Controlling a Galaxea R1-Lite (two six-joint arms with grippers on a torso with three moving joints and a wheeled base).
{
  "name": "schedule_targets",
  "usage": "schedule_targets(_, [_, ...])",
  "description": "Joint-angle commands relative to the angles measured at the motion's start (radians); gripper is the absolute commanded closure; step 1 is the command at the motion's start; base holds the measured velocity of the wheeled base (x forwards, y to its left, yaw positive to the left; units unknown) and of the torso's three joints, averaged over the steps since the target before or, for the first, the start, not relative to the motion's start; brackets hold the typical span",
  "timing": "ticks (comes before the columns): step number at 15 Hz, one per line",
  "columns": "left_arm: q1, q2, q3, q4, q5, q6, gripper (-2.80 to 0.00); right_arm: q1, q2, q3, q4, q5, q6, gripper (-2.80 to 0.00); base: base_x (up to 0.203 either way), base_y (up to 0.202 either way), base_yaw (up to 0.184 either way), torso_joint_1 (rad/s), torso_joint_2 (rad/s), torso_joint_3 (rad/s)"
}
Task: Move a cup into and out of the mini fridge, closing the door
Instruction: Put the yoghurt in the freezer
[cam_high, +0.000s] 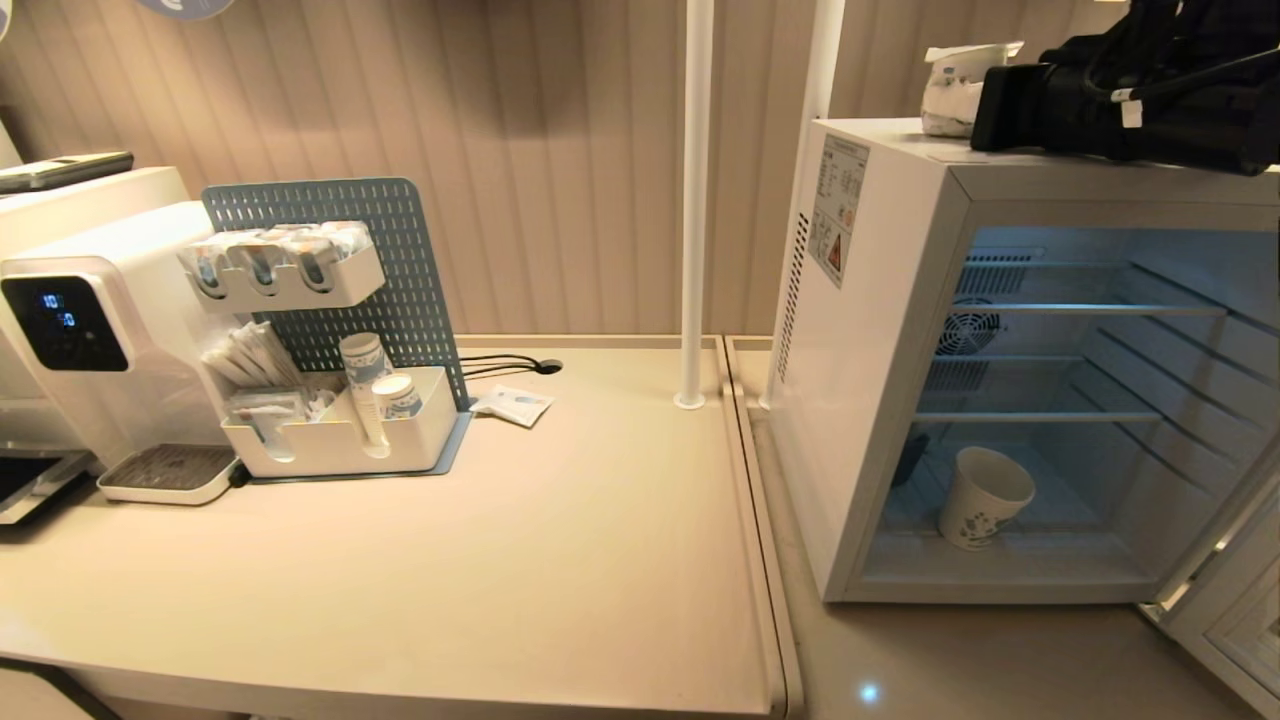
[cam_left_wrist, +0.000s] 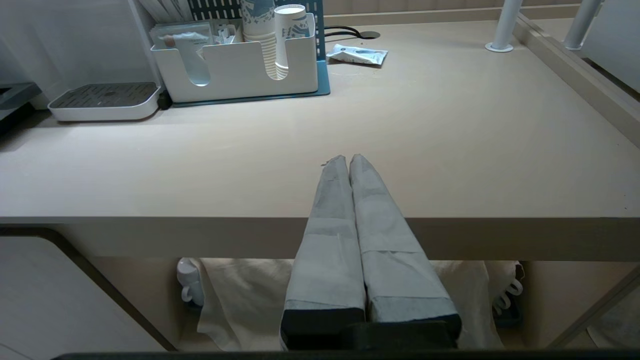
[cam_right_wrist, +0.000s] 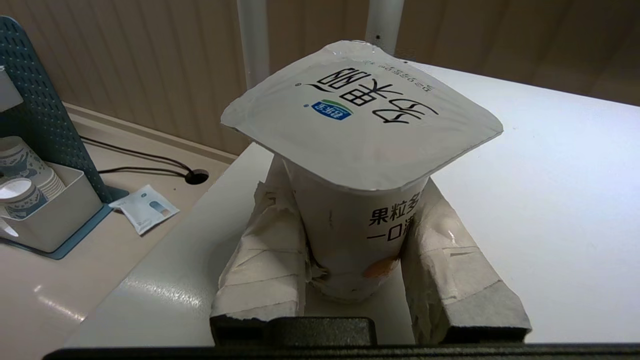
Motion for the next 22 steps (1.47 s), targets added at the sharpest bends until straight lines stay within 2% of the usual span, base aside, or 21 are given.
schedule_targets(1, [0.0, 0.0, 0.0, 0.0, -0.001, 0.001, 0.0, 0.001, -0.045, 0.024, 0.018, 0.001, -0.004, 0.0, 0.0, 0.0, 0.0, 0.0, 0.0, 0.0])
schedule_targets(10, [0.0, 0.0, 0.0, 0.0, -0.001, 0.001, 0.0, 0.001, -0.145, 0.098, 0.019, -0.018, -0.009, 0.0, 0.0, 0.0, 0.0, 0.0, 0.0, 0.0])
schedule_targets(14, [0.0, 0.0, 0.0, 0.0, -0.001, 0.001, 0.0, -0.005, -0.299, 0.238, 0.063, -0.033, -0.021, 0.0, 0.0, 0.0, 0.0, 0.0, 0.0, 0.0])
schedule_targets(18, [0.0, 0.0, 0.0, 0.0, -0.001, 0.001, 0.0, -0.012, -0.444, 0.371, 0.118, -0.114, -0.046, 0.0, 0.0, 0.0, 0.0, 0.0, 0.0, 0.0])
schedule_targets(22, [0.0, 0.0, 0.0, 0.0, -0.001, 0.001, 0.0, -0.011, -0.525, 0.403, 0.116, -0.123, -0.049, 0.0, 0.0, 0.0, 0.0, 0.0, 0.0, 0.0])
